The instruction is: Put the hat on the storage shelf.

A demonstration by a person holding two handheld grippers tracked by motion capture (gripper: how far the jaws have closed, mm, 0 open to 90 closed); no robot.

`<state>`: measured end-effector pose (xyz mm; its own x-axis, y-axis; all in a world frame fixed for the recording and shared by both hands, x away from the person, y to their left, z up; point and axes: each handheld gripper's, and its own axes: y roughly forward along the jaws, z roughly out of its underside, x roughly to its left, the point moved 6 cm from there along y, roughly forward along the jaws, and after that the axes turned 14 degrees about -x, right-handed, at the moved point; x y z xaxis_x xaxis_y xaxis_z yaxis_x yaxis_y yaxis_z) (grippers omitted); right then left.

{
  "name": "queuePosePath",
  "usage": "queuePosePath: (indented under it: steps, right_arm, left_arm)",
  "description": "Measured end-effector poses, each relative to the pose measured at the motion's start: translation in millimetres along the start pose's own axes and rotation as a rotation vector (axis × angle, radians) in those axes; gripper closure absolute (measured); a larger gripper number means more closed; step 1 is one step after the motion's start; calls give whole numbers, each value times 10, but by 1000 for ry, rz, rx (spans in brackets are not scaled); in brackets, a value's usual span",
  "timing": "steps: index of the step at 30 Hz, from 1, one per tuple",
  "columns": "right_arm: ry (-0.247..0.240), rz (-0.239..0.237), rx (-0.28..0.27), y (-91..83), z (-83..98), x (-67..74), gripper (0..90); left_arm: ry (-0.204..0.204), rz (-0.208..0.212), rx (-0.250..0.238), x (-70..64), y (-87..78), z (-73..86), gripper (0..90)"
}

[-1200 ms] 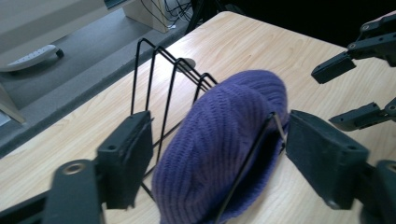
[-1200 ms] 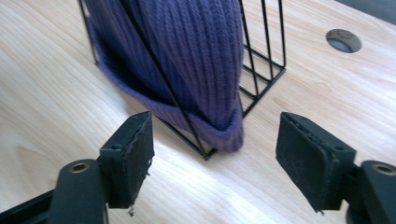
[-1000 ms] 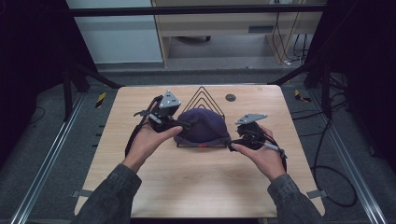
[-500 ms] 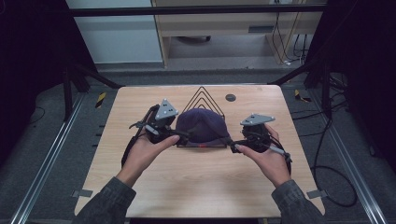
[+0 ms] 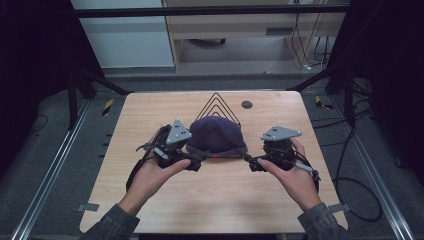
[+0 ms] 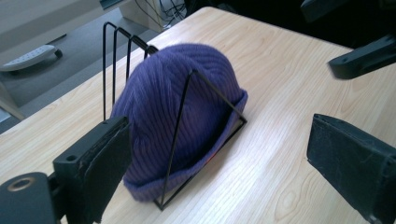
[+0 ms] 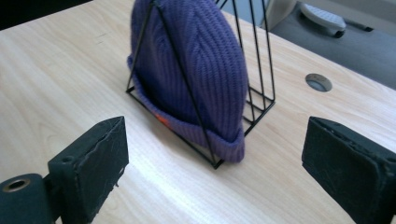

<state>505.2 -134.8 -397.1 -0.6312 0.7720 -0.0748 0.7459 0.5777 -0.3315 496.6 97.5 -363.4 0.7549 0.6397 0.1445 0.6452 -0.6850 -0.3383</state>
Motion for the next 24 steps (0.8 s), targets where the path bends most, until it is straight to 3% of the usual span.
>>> queuePosePath:
  steps: [2, 5, 15, 24]
  right_arm:
    - [2, -8, -10, -25, -4, 19, 71]
    - [6, -11, -17, -32, -6, 24, 68]
    - [6, -28, -31, 44, -15, 100, 62]
    - [-14, -53, -2, 216, 17, 276, 76]
  left_arm:
    - [36, 15, 42, -41, -34, 70, 64]
    - [48, 15, 52, -65, -63, 123, 60]
    - [27, 7, 69, -27, -185, 364, 49]
    - [-4, -29, 91, 152, -372, 659, 39]
